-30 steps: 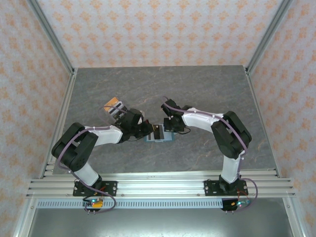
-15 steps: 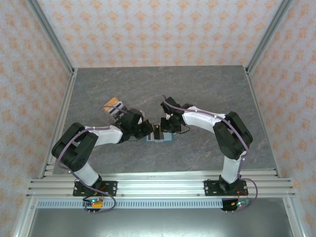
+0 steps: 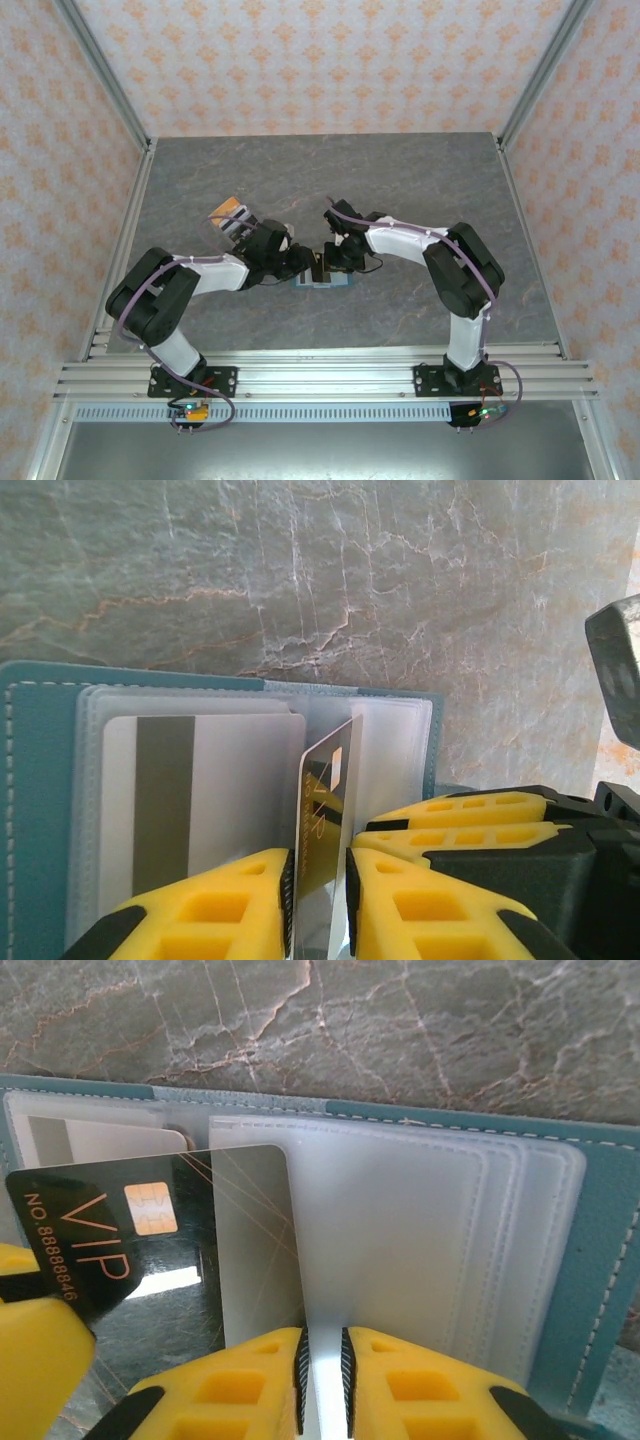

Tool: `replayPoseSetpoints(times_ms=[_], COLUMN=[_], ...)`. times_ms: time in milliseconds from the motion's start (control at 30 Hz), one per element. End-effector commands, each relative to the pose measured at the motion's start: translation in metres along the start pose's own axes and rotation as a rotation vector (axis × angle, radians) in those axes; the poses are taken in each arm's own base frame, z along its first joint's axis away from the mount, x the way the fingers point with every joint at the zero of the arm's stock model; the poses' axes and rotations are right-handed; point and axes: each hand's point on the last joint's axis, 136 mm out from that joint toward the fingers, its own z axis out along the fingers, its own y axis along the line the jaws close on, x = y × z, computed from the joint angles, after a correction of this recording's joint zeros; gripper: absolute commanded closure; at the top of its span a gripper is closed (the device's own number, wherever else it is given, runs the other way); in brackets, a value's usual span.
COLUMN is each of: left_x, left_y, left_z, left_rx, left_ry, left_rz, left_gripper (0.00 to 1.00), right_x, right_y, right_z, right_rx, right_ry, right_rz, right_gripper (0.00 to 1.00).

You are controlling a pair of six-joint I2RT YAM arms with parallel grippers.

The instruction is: Take the credit cards out of the card holder

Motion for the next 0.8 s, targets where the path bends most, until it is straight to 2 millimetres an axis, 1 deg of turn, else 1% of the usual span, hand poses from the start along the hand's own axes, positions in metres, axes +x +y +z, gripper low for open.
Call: replayPoseSetpoints(times_ms=[0,133,300,367,467,567,633,667,767], left_x=[0.003,0.003,0.001,0.001,0.000,-0.004,-0.010,-0.013,-0.027], left_y=[-0.008,-0.007,0.000,0.001,0.005,0.005,0.007,0.008,0.003], left_z=[0.004,0.002,-0.001,-0.003,-0.011,-0.029,-0.048,-0.059,-0.091], left_rx=[0.040,0.020,-0.025,-0.041,-0.091,-0.150,-0.239,-0.283,-0.379], left_ry=[0.026,0.027,0.014,0.010,0.003,-0.010,-0.030,-0.035,-0.072], left_rz=[0.011,0.020,0.026,0.031,0.050,0.105,0.165,0.199,0.303], left_gripper=[0.77,0.79,0.91,0.96,0.98,0.99,0.99,0.99,0.99], right_x=[0.009,0.010,0.008,0.007,0.001,-0.005,-0.009,-0.010,-0.012], right_y=[-0.010,-0.012,-0.012,-0.012,-0.009,0.002,0.010,0.014,0.018], right_z=[0.012,0.012,0.010,0.007,-0.004,-0.027,-0.045,-0.053,-0.073], right_rx=[0.024,0.029,0.033,0.036,0.027,-0.016,-0.051,-0.071,-0.102], right_ry=[0.034,0.033,0.022,0.009,-0.020,-0.075,-0.119,-0.140,-0.191], right_rz=[0.027,0.027,0.025,0.023,0.019,-0.002,-0.014,-0.021,-0.025], right_gripper=[0.80,0.80,0.80,0.80,0.79,0.74,0.70,0.67,0.56])
